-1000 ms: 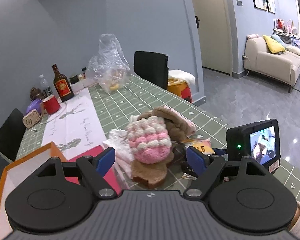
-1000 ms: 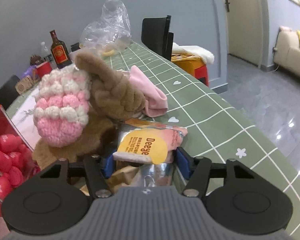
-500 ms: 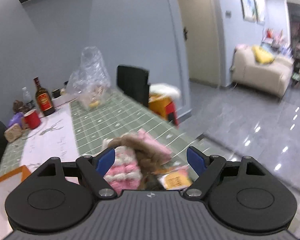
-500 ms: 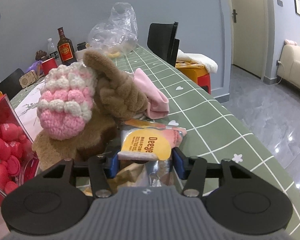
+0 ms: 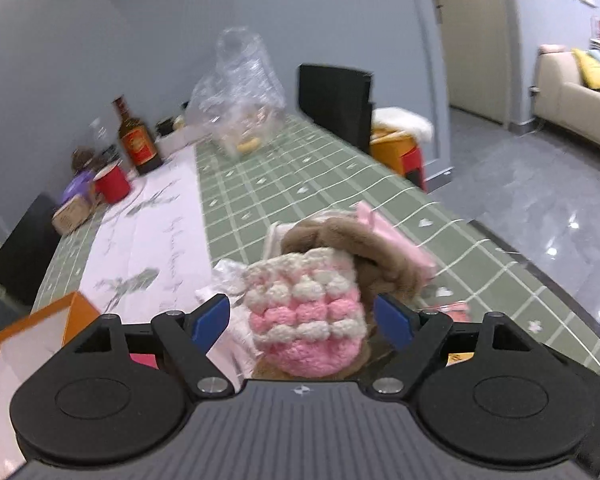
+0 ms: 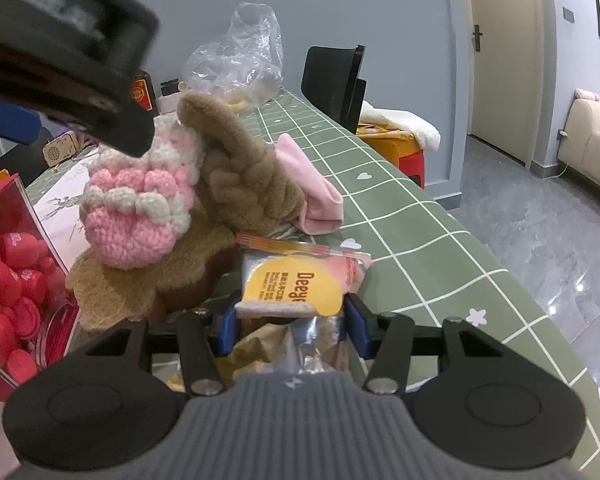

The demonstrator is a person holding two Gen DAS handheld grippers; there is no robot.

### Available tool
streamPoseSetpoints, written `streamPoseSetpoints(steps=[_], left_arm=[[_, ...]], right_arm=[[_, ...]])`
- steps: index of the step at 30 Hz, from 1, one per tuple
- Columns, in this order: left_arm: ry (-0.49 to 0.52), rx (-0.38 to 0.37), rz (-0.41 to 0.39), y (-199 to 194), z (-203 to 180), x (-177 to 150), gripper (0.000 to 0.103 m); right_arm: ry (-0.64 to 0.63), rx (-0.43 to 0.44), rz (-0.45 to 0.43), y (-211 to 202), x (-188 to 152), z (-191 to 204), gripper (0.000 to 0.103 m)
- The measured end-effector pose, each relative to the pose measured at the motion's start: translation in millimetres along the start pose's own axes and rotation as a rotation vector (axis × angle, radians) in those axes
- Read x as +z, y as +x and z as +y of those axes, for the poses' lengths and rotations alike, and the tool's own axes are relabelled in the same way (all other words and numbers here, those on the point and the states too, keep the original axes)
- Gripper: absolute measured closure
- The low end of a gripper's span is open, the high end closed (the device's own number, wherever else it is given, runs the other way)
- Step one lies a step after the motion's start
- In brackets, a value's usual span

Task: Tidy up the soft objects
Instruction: 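Close the left gripper on the pink-white knitted plush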

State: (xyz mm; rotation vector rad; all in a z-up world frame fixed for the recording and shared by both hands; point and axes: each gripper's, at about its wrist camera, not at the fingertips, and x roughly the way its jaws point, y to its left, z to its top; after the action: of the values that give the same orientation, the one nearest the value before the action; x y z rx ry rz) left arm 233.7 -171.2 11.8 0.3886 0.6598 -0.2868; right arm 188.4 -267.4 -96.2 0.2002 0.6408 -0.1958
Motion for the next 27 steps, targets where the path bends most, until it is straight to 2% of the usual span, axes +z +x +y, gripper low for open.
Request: streamPoseSetpoints(steps=[4, 8, 10, 15, 16, 18, 19, 21, 22, 24, 26, 27], left_arm=[[-0.067, 0.004, 0.027, 10, 4, 6, 0.008], [-0.042, 0.046, 0.028, 22, -1, 6, 0.008], [-0.051, 0.079, 0.061, 32, -3, 3, 0.008], [-0.112, 0.087, 0.138, 53, 4, 0, 0.01], [-0.125, 0.083, 0.14, 53, 5, 0, 0.016], [-0.141, 0.05, 0.158, 51, 8, 1, 0.051], [-0.138, 0.069, 0.171, 48, 9, 2, 0.059], [-0.122, 0.067, 0.185, 41, 7, 3, 0.09], [-0.114, 0.068, 0.188, 37, 7, 3, 0.09], [-0.119, 0.023, 0.185, 25, 10, 2, 0.092], [-0.126, -0.023, 0.174, 13, 16, 1, 0.102], [-0.124, -0.029, 0.173, 9, 17, 1, 0.103]], right_arm=[[0.003, 0.005, 0.002, 2, 0, -1, 0.05], [0.005, 0.007, 0.004, 2, 0, -2, 0.05], [0.009, 0.009, 0.006, 2, 0, -2, 0.049], [0.004, 0.01, 0.007, 2, 0, -2, 0.049], [0.007, 0.012, 0.007, 2, 0, -2, 0.049], [0.003, 0.011, 0.006, 2, 0, -2, 0.049], [0.001, 0.009, 0.005, 2, 0, -1, 0.049], [0.001, 0.01, 0.004, 2, 0, -1, 0.049], [0.003, 0.012, 0.004, 2, 0, -2, 0.049], [0.005, 0.013, 0.004, 2, 0, -2, 0.049], [0.004, 0.012, 0.004, 2, 0, -2, 0.049], [0.003, 0.012, 0.004, 2, 0, -2, 0.049]])
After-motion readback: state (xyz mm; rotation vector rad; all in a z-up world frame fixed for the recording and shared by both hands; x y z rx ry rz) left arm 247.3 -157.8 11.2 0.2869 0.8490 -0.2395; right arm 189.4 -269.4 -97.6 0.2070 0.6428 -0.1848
